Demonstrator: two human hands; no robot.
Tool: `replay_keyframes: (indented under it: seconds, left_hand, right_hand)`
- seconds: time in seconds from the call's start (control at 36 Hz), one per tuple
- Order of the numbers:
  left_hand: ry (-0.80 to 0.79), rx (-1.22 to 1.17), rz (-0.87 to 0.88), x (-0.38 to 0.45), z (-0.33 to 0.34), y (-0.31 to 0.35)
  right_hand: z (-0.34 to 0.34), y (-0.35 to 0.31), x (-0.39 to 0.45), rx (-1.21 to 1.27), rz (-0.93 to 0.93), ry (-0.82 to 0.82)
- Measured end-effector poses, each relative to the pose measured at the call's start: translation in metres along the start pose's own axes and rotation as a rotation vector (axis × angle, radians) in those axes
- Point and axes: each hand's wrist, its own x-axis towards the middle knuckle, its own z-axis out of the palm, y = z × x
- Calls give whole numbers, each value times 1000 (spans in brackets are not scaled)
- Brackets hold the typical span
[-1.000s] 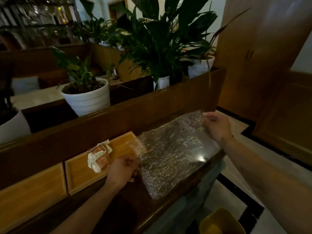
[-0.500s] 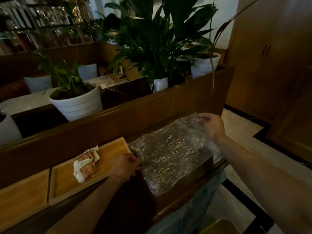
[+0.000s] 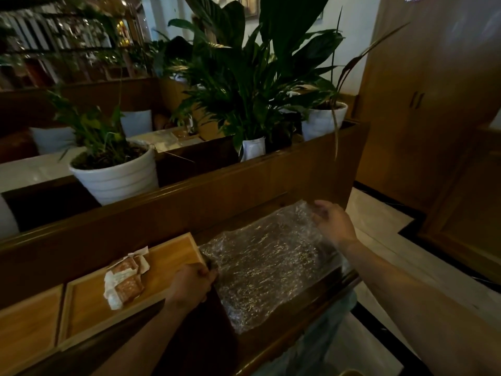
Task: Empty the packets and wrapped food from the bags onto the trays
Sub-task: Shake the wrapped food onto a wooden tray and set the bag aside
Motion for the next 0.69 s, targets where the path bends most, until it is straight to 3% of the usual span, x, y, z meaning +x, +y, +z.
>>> replay_keyframes:
  seconds: [0.14,0.25,0.36,0.53,0.69]
  left_hand:
    - [4,52,9,-3,-3,-11]
    - [103,147,44,-15,-8,-18]
    - [126,-79,58,-43,-13,-23]
    - [168,-360,104,-92,-18,-33]
    - [154,-323,149,-140,-31,-66]
  right_hand:
    - [-4,-8,-18,-146,-40,-16]
    - [-4,-17,-48,-186,-152,25]
    - [3,-25,-84,-94,-269,39]
    - [22,-35,-135,-169,-451,-139]
    - [54,-52,-185,-138,-589,-380]
